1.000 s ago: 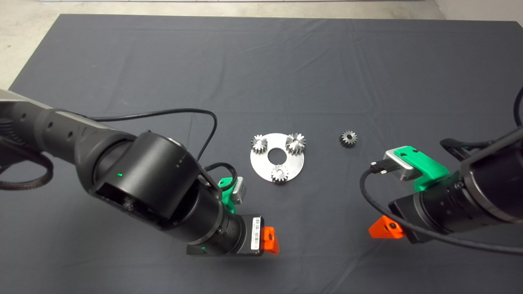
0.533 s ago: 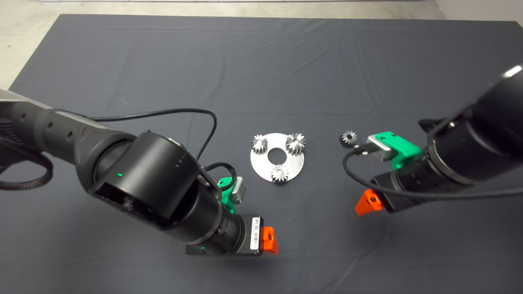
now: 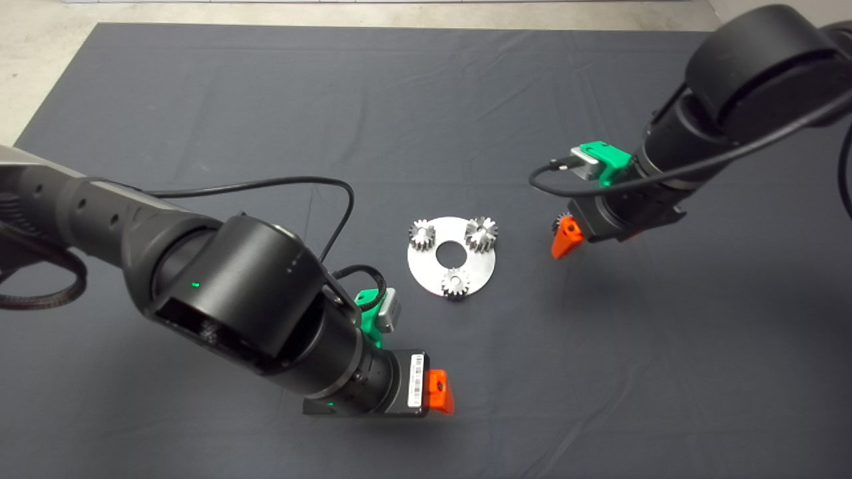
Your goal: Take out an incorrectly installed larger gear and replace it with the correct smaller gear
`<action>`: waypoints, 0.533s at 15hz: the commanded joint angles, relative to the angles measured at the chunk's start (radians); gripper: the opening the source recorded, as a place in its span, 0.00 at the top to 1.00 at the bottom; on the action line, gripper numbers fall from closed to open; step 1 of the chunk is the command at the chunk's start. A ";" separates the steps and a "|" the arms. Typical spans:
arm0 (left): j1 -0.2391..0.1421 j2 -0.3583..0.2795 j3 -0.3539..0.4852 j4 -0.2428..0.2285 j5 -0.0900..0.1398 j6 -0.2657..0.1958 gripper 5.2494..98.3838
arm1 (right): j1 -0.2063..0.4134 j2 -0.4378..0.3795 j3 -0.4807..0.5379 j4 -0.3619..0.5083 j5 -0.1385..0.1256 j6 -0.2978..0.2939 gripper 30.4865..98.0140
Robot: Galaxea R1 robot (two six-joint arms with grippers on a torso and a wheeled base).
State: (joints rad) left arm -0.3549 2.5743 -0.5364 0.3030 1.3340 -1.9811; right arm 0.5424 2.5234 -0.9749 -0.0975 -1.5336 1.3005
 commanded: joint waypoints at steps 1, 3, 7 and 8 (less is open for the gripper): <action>-0.018 0.001 0.012 -0.013 -0.001 -0.001 0.01 | -0.019 0.108 -0.137 -0.057 -0.102 -0.063 0.14; -0.018 0.002 0.012 -0.013 -0.003 -0.001 0.01 | -0.038 0.151 -0.171 -0.059 -0.102 -0.063 0.14; -0.018 0.002 0.014 -0.012 -0.003 -0.001 0.01 | -0.115 0.187 -0.216 -0.123 -0.100 -0.064 0.14; -0.018 0.002 0.014 -0.013 -0.003 -0.001 0.01 | -0.137 0.191 -0.221 -0.140 -0.099 -0.066 0.14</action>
State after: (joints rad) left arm -0.3551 2.5743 -0.5360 0.3030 1.3340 -1.9811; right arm 0.4713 2.6761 -1.1479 -0.1423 -1.5307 1.2455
